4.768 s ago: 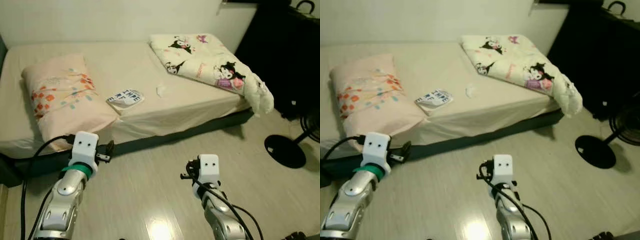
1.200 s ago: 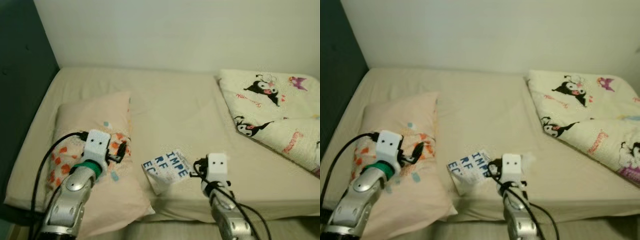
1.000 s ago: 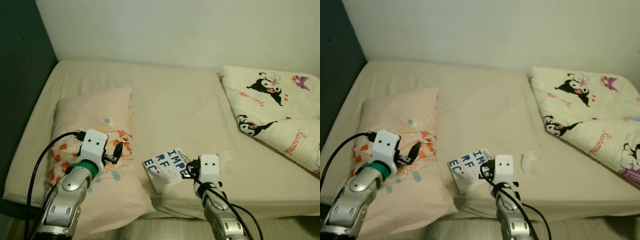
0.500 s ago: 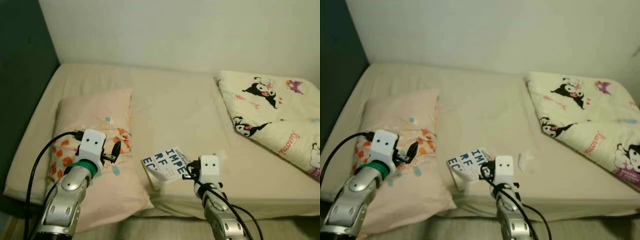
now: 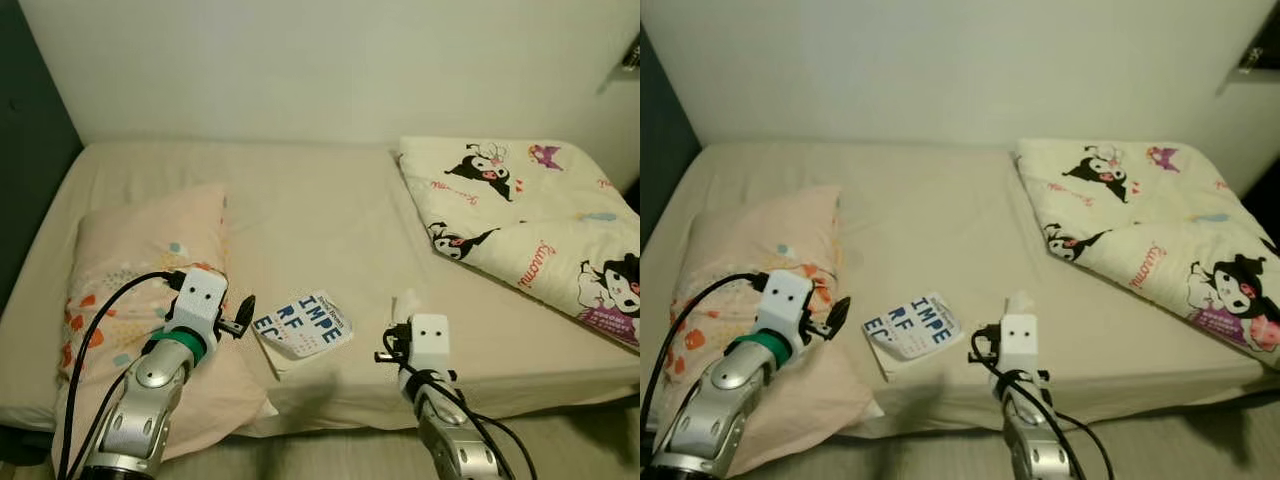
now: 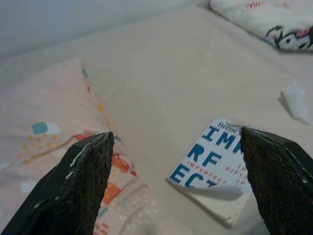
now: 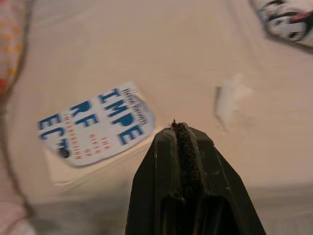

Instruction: Clean up the room

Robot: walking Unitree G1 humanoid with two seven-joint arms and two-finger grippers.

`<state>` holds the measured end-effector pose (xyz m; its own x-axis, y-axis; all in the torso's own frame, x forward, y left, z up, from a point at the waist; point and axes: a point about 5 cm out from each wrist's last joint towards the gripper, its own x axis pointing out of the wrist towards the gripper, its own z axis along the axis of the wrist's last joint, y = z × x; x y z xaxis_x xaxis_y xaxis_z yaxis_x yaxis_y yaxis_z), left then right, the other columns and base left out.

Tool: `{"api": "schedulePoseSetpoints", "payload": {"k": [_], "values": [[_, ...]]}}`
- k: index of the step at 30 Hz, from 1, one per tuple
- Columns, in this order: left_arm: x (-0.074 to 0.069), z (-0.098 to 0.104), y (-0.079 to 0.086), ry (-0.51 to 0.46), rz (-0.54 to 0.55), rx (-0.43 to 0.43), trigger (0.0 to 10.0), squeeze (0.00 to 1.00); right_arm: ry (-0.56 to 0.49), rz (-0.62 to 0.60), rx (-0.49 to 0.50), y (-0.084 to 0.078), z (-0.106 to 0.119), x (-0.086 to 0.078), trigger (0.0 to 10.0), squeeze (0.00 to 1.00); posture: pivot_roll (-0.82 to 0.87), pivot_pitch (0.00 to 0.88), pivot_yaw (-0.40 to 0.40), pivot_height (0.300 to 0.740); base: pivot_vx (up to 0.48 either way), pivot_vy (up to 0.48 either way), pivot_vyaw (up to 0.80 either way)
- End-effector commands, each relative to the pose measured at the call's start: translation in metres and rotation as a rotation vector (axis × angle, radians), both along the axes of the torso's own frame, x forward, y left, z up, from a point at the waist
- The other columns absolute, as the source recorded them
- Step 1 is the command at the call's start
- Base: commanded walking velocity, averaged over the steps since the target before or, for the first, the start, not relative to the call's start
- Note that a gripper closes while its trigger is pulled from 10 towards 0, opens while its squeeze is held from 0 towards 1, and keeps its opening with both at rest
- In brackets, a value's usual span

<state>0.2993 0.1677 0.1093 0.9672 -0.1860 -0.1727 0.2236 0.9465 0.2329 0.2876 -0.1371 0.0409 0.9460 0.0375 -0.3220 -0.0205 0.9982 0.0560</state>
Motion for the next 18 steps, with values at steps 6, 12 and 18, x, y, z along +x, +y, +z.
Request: {"api": "schedulePoseSetpoints", "payload": {"k": [6,12,18], "values": [[0.01,-0.002,-0.012,-0.003,-0.136,0.098,10.0,0.0,0.01,-0.012,0.015,-0.002,-0.002,-0.002,10.0,0.0,0.17,0.04,-0.014,0.696,0.0,0.0,0.0],[0.015,-0.001,-0.024,-0.003,-0.195,0.116,10.0,0.0,0.011,-0.008,0.01,-0.002,-0.002,-0.001,10.0,0.0,0.17,0.06,-0.018,0.666,0.0,0.0,0.0],[0.016,-0.005,-0.025,0.003,-0.204,0.144,10.0,0.0,0.012,-0.008,0.008,-0.002,-0.002,0.0,10.0,0.0,0.17,0.043,-0.02,0.646,0.0,0.0,0.0]]}}
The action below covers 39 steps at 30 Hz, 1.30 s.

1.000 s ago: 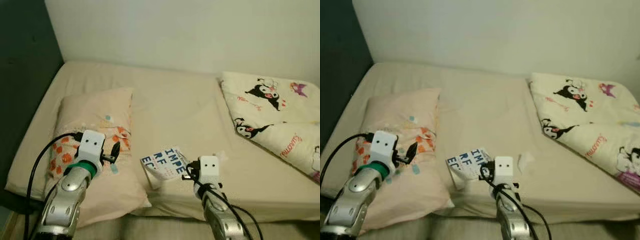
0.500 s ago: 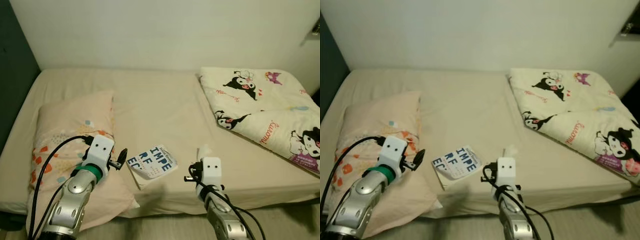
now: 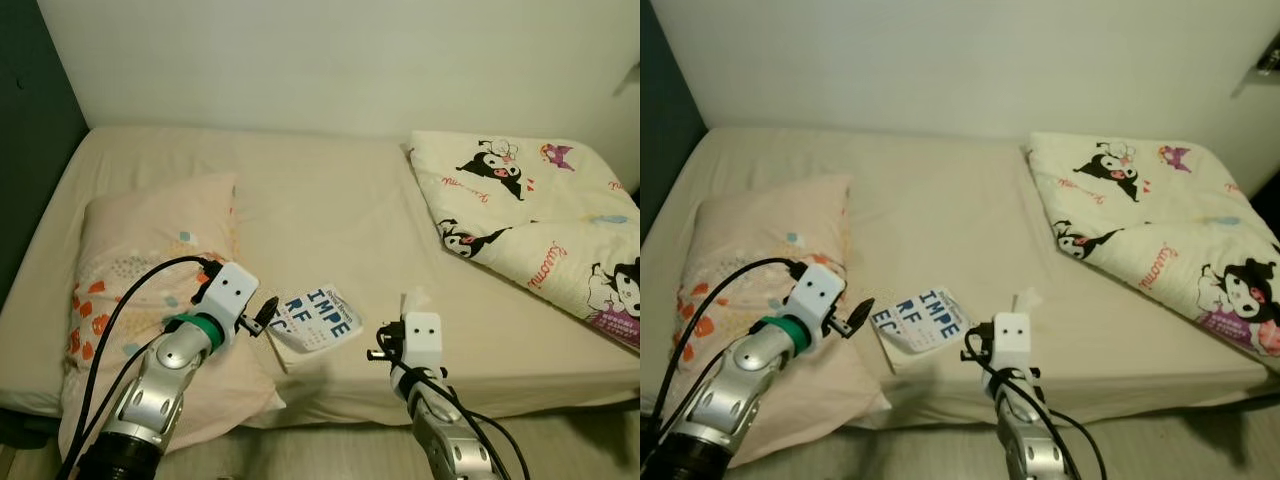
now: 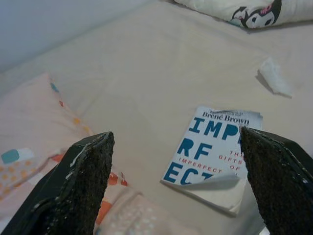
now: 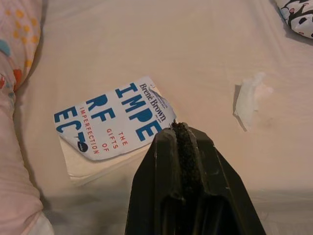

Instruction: Clean up the room

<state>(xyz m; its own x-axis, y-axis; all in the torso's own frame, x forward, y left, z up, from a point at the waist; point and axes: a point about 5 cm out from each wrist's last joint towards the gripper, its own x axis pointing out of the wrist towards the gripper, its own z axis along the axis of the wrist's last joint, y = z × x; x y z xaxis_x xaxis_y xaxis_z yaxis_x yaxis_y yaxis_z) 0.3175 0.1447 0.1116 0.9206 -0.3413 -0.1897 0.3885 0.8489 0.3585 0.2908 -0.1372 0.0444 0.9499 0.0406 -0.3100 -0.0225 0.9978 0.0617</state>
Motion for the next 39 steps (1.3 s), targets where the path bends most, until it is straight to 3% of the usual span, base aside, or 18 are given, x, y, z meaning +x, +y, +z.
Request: {"api": "schedulePoseSetpoints", "payload": {"k": [1,5,12,16,27,28,31,32,36,37,39], "values": [[-0.002,-0.008,-0.001,0.021,0.002,0.007,10.0,0.0,0.024,-0.006,0.0,-0.002,-0.006,-0.003,10.0,0.0,0.18,0.039,-0.021,0.641,0.0,0.0,0.0],[-0.006,-0.011,0.002,0.024,0.041,-0.014,10.0,0.0,0.026,0.014,-0.004,0.001,-0.008,-0.004,10.0,0.0,0.18,0.023,-0.028,0.621,0.0,0.0,0.0],[-0.006,-0.013,-0.001,0.019,0.011,0.027,10.0,0.0,0.021,0.023,-0.012,0.002,-0.006,0.0,10.0,0.0,0.18,0.035,-0.028,0.596,0.0,0.0,0.0],[0.004,-0.008,-0.004,-0.015,-0.042,0.08,10.0,0.0,0.012,0.018,-0.02,0.002,-0.004,0.002,10.0,0.0,0.18,0.042,-0.019,0.591,0.0,0.0,0.0],[0.016,0.001,-0.018,-0.037,-0.128,0.049,10.0,0.0,0.007,-0.011,-0.015,-0.001,-0.004,0.001,10.0,0.0,0.18,0.048,-0.011,0.591,0.0,0.0,0.0],[0.017,-0.002,-0.023,-0.007,-0.183,0.066,10.0,0.0,0.006,-0.012,-0.017,-0.001,-0.004,0.002,10.0,0.0,0.18,0.048,-0.011,0.591,0.0,0.0,0.0],[0.016,-0.008,-0.024,0.058,-0.215,0.078,10.0,0.0,0.006,-0.015,-0.018,-0.002,-0.005,0.002,10.0,0.0,0.18,0.053,-0.006,0.591,0.0,0.0,0.0],[0.008,-0.02,-0.019,0.156,-0.255,0.141,10.0,0.0,0.007,-0.02,-0.016,-0.002,-0.005,0.002,10.0,0.0,0.18,0.053,-0.006,0.591,0.0,0.0,0.0],[0.001,-0.03,-0.011,0.223,-0.281,0.199,10.0,0.0,0.008,-0.021,-0.016,-0.002,-0.005,0.002,10.0,0.0,0.18,0.059,-0.004,0.591,0.0,0.0,0.0],[-0.004,-0.036,0.002,0.266,-0.275,0.217,10.0,0.0,0.008,-0.022,-0.015,-0.001,-0.005,0.002,10.0,0.0,0.18,0.059,-0.004,0.591,0.0,0.0,0.0],[-0.005,-0.037,0.009,0.273,-0.262,0.227,10.0,0.0,0.008,-0.022,-0.014,-0.001,-0.005,0.002,10.0,0.0,0.18,0.059,-0.004,0.591,0.0,0.0,0.0]]}}
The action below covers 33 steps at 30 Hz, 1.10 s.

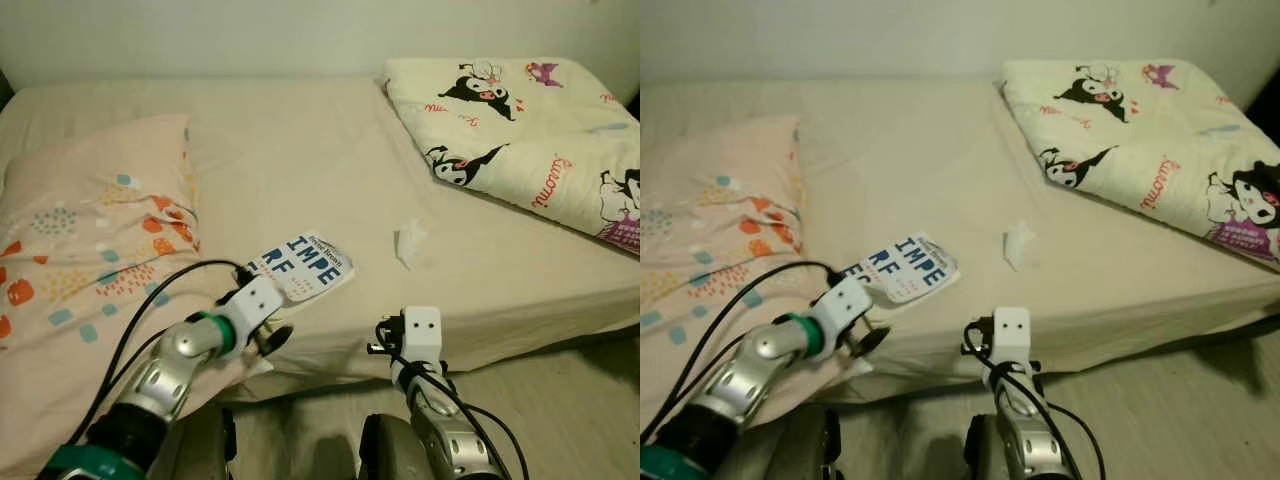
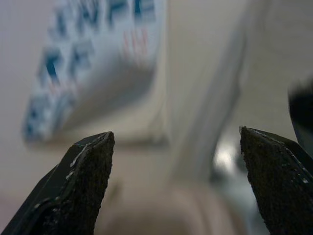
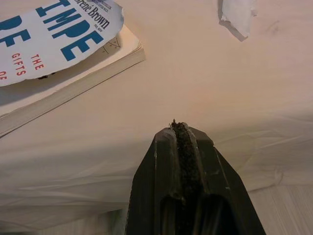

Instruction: Clean up the room

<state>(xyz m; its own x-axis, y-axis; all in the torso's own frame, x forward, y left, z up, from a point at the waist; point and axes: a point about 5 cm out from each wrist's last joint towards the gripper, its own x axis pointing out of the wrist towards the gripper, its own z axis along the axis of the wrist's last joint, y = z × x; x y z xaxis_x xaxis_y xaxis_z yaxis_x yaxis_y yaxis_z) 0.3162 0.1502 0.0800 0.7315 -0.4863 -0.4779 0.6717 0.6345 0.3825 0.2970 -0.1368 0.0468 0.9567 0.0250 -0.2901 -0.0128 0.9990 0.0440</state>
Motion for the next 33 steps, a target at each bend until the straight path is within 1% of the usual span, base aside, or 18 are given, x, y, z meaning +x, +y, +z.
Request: {"api": "schedulePoseSetpoints", "payload": {"k": [1,2,4,6,7,9,10,11,13,15,16,17,18,20,21,23,25,33], "values": [[-0.004,-0.005,0.004,0.029,-0.006,0.025,10.0,0.0,0.029,-0.012,0.003,-0.001,-0.008,-0.004,10.0,0.0,0.18,0.059,-0.004,0.591,0.0,0.0,0.0],[-0.003,-0.005,0.013,0.026,0.021,0.045,10.0,0.0,0.029,-0.012,0.004,-0.001,-0.008,-0.004,10.0,0.0,0.18,0.059,-0.004,0.591,0.0,0.0,0.0],[-0.003,-0.005,0.013,0.026,0.021,0.045,10.0,0.0,0.029,-0.012,0.004,-0.001,-0.008,-0.004,10.0,0.0,0.18,0.059,-0.004,0.591,0.0,0.0,0.0],[-0.001,-0.002,0.037,0.013,0.075,0.11,10.0,0.0,0.029,-0.011,0.005,-0.001,-0.008,-0.004,10.0,0.0,0.19,0.059,-0.005,0.591,0.0,0.0,0.0],[-0.001,-0.002,0.037,0.013,0.075,0.11,10.0,0.0,0.029,-0.011,0.005,-0.001,-0.008,-0.004,10.0,0.0,0.19,0.059,-0.005,0.591,0.0,0.0,0.0],[0.001,0.001,0.055,0.012,0.101,0.16,10.0,0.0,0.029,-0.008,0.006,0.0,-0.008,-0.003,10.0,0.0,0.19,0.059,-0.005,0.591,0.0,0.0,0.0],[0.001,0.001,0.055,0.012,0.101,0.16,10.0,0.0,0.029,-0.008,0.006,0.0,-0.008,-0.003,10.0,0.0,0.19,0.059,-0.005,0.591,0.0,0.0,0.0],[0.002,0.003,0.063,0.012,0.115,0.184,10.0,0.0,0.029,-0.007,0.006,0.001,-0.008,-0.003,10.0,0.0,0.2,0.058,-0.005,0.591,0.0,0.0,0.0],[0.002,0.003,0.063,0.012,0.115,0.184,10.0,0.0,0.029,-0.007,0.006,0.001,-0.008,-0.003,10.0,0.0,0.2,0.058,-0.005,0.591,0.0,0.0,0.0],[0.001,0.008,0.081,0.018,0.136,0.23,10.0,0.0,0.029,-0.007,0.009,0.002,-0.008,-0.004,10.0,0.0,0.2,0.055,-0.002,0.591,0.0,0.0,0.0],[0.001,0.008,0.081,0.018,0.136,0.23,10.0,0.0,0.029,-0.007,0.009,0.002,-0.008,-0.004,10.0,0.0,0.2,0.055,-0.002,0.591,0.0,0.0,0.0],[0.0,0.01,0.091,0.022,0.146,0.253,10.0,0.0,0.03,-0.008,0.011,0.002,-0.008,-0.004,10.0,0.0,0.2,0.054,-0.003,0.591,0.0,0.0,0.0],[0.0,0.01,0.091,0.022,0.146,0.253,10.0,0.0,0.03,-0.008,0.011,0.002,-0.008,-0.004,10.0,0.0,0.2,0.054,-0.003,0.591,0.0,0.0,0.0],[-0.001,0.016,0.111,0.02,0.162,0.313,10.0,0.0,0.032,-0.011,0.014,0.002,-0.009,-0.005,10.0,0.0,0.2,0.054,-0.003,0.591,0.0,0.0,0.0],[-0.001,0.016,0.111,0.02,0.162,0.313,10.0,0.0,0.032,-0.011,0.014,0.002,-0.009,-0.005,10.0,0.0,0.2,0.054,-0.003,0.591,0.0,0.0,0.0],[0.0,0.025,0.129,0.003,0.19,0.363,10.0,0.0,0.034,-0.012,0.016,0.001,-0.01,-0.005,10.0,0.0,0.2,0.054,-0.003,0.591,0.0,0.0,0.0],[0.002,0.033,0.14,-0.014,0.211,0.4,10.0,0.0,0.035,-0.013,0.019,0.002,-0.01,-0.005,10.0,0.0,0.21,0.051,-0.004,0.591,0.0,0.0,0.0],[0.008,0.052,0.164,-0.057,0.256,0.494,10.0,0.0,0.034,-0.012,0.023,0.003,-0.01,-0.004,10.0,0.0,0.21,0.054,-0.005,0.591,0.0,0.0,0.0]]}}
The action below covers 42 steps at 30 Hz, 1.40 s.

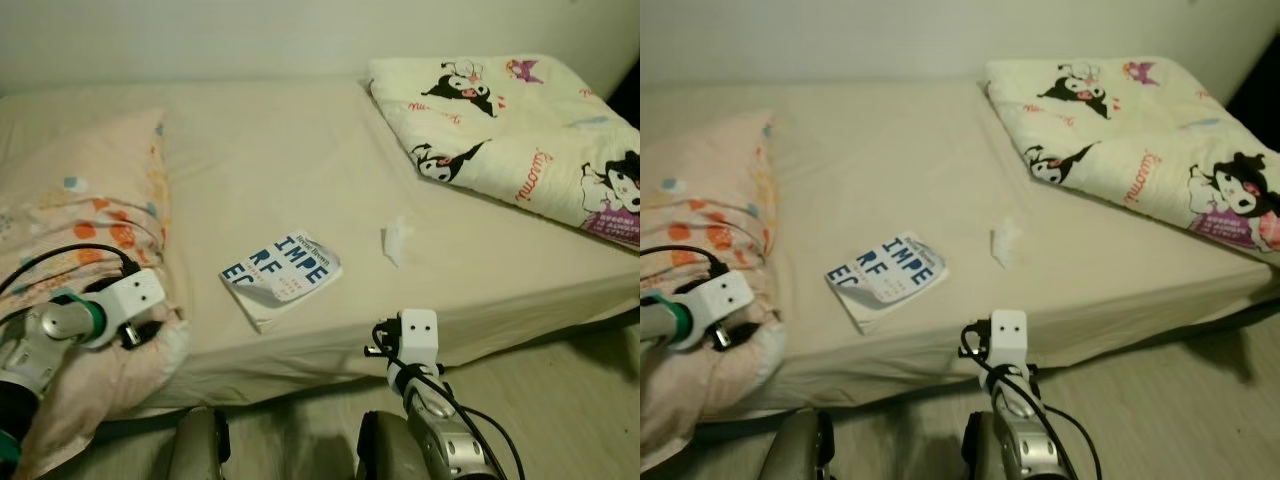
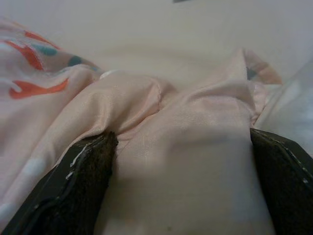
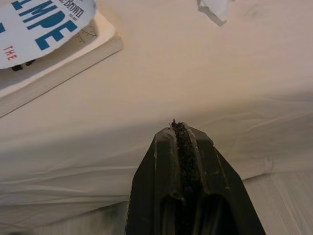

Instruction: Clean up the room

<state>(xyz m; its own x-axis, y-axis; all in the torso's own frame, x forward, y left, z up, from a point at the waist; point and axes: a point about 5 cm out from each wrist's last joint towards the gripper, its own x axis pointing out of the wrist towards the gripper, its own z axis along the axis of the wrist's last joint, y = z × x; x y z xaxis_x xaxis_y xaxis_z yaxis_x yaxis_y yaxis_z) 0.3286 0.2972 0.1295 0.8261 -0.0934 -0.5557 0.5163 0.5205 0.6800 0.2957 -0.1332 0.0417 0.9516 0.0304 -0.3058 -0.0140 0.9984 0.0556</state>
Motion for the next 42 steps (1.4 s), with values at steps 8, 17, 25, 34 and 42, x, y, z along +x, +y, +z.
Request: {"api": "schedulePoseSetpoints", "payload": {"k": [8,17,25,34,42], "values": [[0.0,0.021,0.031,-0.025,0.064,0.107,10.0,0.0,0.023,-0.017,0.01,-0.002,-0.006,-0.004,10.0,0.0,0.21,0.057,-0.005,0.591,0.0,0.0,0.0],[-0.015,0.003,-0.044,0.09,-0.268,-0.347,10.0,0.0,0.027,-0.018,0.01,-0.002,-0.007,-0.004,10.0,0.0,0.2,0.063,-0.003,0.591,0.0,0.0,0.0],[-0.026,0.045,-0.081,0.003,-0.343,-0.933,10.0,0.0,0.028,-0.011,0.007,-0.003,-0.006,-0.003,10.0,0.0,0.2,0.066,-0.009,0.591,0.0,0.0,0.0],[-0.099,0.01,-0.067,0.562,-0.48,-0.754,0.0,0.0,0.027,-0.007,0.005,-0.003,-0.006,-0.001,10.0,0.0,0.21,0.071,-0.013,0.591,0.0,0.0,0.0],[-0.127,-0.014,-0.034,0.741,-0.323,-0.517,0.0,0.0,0.028,-0.005,0.006,-0.001,-0.006,-0.001,10.0,0.0,0.21,0.072,-0.014,0.591,0.0,0.0,0.0]]}}
